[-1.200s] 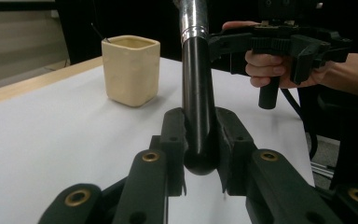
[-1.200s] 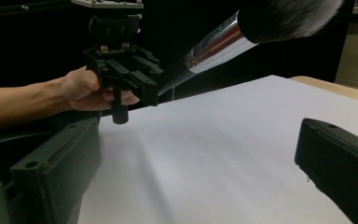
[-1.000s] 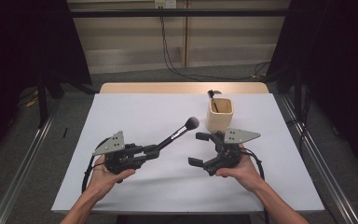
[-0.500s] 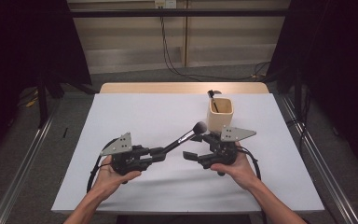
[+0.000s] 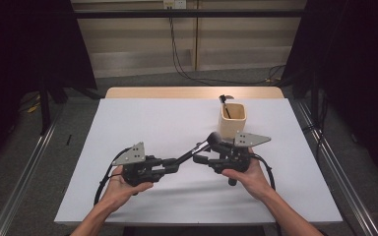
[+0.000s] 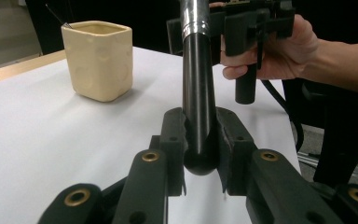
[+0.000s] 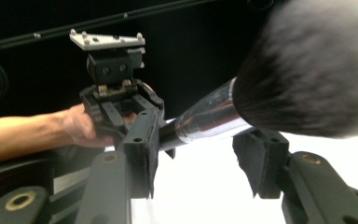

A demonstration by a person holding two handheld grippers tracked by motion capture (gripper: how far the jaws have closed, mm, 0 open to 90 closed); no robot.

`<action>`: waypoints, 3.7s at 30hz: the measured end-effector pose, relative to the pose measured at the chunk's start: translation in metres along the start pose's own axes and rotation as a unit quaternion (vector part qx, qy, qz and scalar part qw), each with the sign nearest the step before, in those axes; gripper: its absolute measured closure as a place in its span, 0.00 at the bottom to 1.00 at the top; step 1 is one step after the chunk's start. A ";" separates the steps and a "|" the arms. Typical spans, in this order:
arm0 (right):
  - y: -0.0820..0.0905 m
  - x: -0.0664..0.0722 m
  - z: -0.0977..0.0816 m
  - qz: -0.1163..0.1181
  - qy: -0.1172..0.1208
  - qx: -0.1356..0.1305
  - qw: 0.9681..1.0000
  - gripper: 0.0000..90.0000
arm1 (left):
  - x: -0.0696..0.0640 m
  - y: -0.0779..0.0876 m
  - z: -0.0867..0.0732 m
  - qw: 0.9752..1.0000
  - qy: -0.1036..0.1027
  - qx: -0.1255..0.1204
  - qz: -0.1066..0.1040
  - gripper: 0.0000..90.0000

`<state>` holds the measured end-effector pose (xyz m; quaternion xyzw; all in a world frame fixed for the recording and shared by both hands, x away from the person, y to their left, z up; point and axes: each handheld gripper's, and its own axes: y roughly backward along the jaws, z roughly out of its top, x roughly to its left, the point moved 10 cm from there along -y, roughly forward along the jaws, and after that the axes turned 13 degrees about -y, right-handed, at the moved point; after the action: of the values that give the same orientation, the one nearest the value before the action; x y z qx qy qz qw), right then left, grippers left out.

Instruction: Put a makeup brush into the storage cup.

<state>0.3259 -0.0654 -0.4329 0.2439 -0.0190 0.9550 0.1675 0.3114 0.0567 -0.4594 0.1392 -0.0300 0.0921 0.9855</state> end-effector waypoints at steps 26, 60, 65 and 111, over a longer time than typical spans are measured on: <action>-0.002 0.003 0.005 0.043 -0.067 -0.019 0.997 0.79 | -0.003 -0.012 -0.009 1.000 -0.005 0.019 -0.001 0.82; 0.021 -0.012 0.015 -0.025 -0.033 -0.014 0.999 0.80 | 0.021 0.027 -0.014 0.992 0.045 0.035 0.114 0.04; 0.025 -0.013 0.015 -0.029 -0.033 -0.012 0.999 0.79 | 0.024 0.037 -0.021 0.988 0.056 0.049 0.134 0.03; 0.076 -0.044 0.028 -0.115 -0.035 -0.011 0.993 0.79 | 0.031 0.122 -0.060 0.954 0.074 0.050 0.286 0.03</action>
<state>0.3501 -0.1544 -0.4251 0.2755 -0.0070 0.9202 0.2779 0.3207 0.1941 -0.4811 0.1670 0.0089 0.3818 0.9090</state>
